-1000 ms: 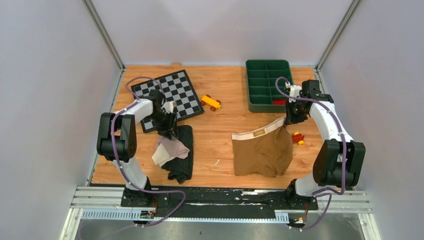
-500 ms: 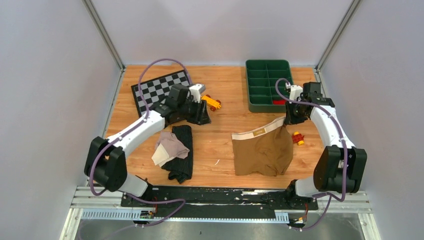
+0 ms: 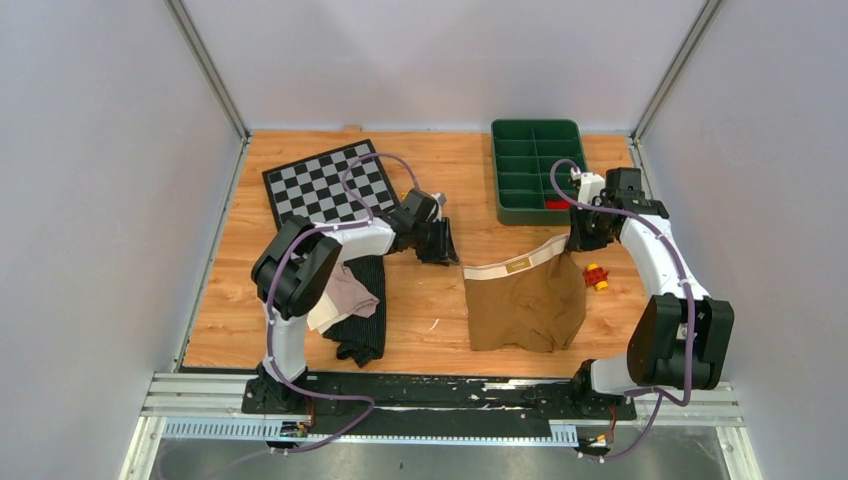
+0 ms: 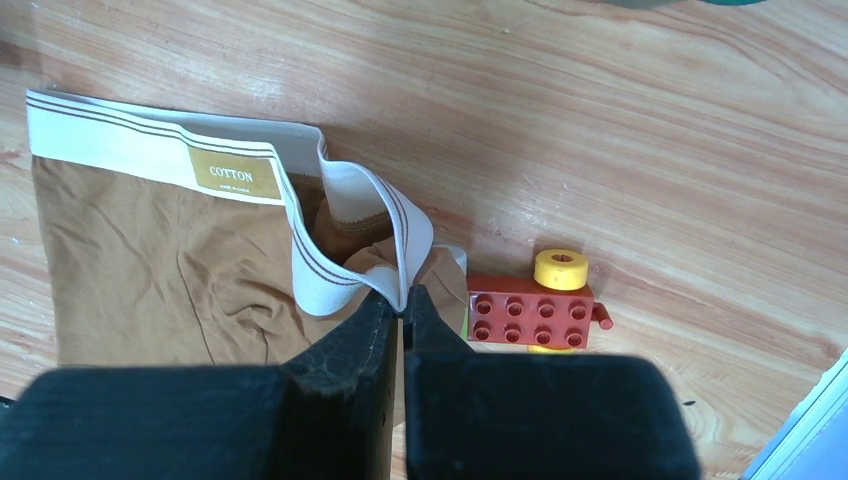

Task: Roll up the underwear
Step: Pick up the underwear from the center of the board.

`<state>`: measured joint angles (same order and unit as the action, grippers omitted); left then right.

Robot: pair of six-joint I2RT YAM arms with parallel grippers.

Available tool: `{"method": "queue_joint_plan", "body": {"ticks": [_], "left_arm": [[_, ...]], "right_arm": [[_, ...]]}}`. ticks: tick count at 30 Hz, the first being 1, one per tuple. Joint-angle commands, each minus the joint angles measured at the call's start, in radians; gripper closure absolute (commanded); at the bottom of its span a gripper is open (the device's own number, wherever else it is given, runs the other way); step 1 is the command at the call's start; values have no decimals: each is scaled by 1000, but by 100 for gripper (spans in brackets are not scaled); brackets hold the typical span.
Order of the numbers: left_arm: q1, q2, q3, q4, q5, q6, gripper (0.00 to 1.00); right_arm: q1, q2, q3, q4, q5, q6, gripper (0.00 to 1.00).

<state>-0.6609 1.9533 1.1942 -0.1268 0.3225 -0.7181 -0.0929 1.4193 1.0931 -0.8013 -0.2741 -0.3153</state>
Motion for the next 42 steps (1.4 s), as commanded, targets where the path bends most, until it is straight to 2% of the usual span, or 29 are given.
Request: {"method": "queue_joint_plan", "body": {"ticks": [1, 9, 13, 19, 25, 30, 38, 42], "left_arm": [[-13, 39, 52, 51, -5, -86, 60], [-61, 110, 81, 44, 10, -120, 58], [-74, 122, 99, -48, -19, -111, 57], [-71, 46, 70, -192, -120, -69, 51], [-77, 11, 54, -188, -130, -95, 57], [-86, 60, 42, -53, -34, -146, 58], [-89, 122, 57, -29, -27, -144, 67], [-77, 119, 67, -21, -32, -79, 88]], "right_arm": [[-4, -34, 12, 40, -31, 15, 100], [-4, -19, 28, 37, -37, 19, 100], [-4, -18, 28, 34, -38, 19, 100], [-3, -19, 27, 32, -45, 18, 100], [-4, -25, 29, 30, -55, 19, 100], [-3, -31, 28, 28, -56, 18, 100], [-4, -31, 21, 30, -56, 21, 100], [-4, -35, 17, 30, -56, 22, 100]]}}
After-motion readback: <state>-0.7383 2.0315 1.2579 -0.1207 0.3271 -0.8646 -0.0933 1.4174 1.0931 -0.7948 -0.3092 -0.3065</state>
